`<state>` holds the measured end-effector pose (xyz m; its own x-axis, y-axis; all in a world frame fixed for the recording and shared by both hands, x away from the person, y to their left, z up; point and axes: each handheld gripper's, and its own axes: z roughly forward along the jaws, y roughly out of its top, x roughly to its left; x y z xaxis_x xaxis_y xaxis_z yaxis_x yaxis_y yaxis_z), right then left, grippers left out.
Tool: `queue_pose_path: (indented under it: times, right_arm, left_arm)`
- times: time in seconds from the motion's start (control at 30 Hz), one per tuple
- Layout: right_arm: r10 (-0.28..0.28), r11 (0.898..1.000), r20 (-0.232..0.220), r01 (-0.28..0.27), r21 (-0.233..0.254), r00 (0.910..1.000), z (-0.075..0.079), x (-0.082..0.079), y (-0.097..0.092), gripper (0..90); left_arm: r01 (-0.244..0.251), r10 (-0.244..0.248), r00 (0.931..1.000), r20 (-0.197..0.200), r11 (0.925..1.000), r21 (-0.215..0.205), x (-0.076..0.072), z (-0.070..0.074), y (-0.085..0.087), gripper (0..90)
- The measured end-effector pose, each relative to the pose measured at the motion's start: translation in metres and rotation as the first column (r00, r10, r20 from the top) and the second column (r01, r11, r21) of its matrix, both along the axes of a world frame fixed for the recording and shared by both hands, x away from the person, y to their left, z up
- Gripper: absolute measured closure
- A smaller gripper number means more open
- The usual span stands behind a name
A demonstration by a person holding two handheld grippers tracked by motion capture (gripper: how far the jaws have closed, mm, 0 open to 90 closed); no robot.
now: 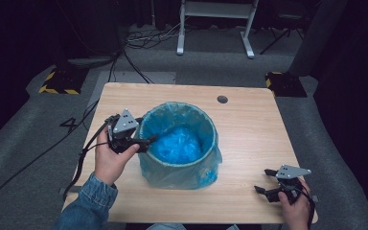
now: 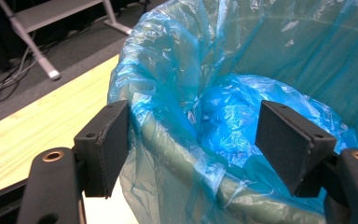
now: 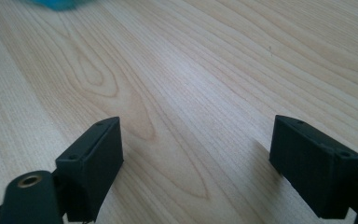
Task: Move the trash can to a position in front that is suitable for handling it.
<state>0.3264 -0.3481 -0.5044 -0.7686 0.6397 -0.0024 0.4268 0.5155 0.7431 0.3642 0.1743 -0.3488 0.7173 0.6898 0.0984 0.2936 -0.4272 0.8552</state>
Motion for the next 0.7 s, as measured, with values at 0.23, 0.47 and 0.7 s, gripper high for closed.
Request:
queue_pose_path:
  times: [0.23, 0.47, 0.7]
  right_arm:
    - [0.000, 1.000, 0.000, 0.000, 0.000, 1.0000, 0.000, 0.000, 0.000, 17.1]
    - [0.000, 1.000, 0.000, 0.000, 0.000, 1.0000, 0.000, 0.000, 0.000, 17.0]
    - [0.000, 1.000, -0.001, 0.000, 0.000, 1.0000, 0.000, 0.000, 0.000, 17.1]
  left_arm:
    - [0.043, -0.043, 0.9991, 0.005, 0.9991, 0.002, -0.011, 0.000, -0.022, 24.0]
    - [0.076, -0.075, 0.9971, 0.011, 0.9967, -0.030, -0.016, -0.004, -0.040, 19.1]
    - [0.122, -0.121, 0.9925, 0.017, 0.9904, -0.064, -0.017, -0.006, -0.047, 18.6]
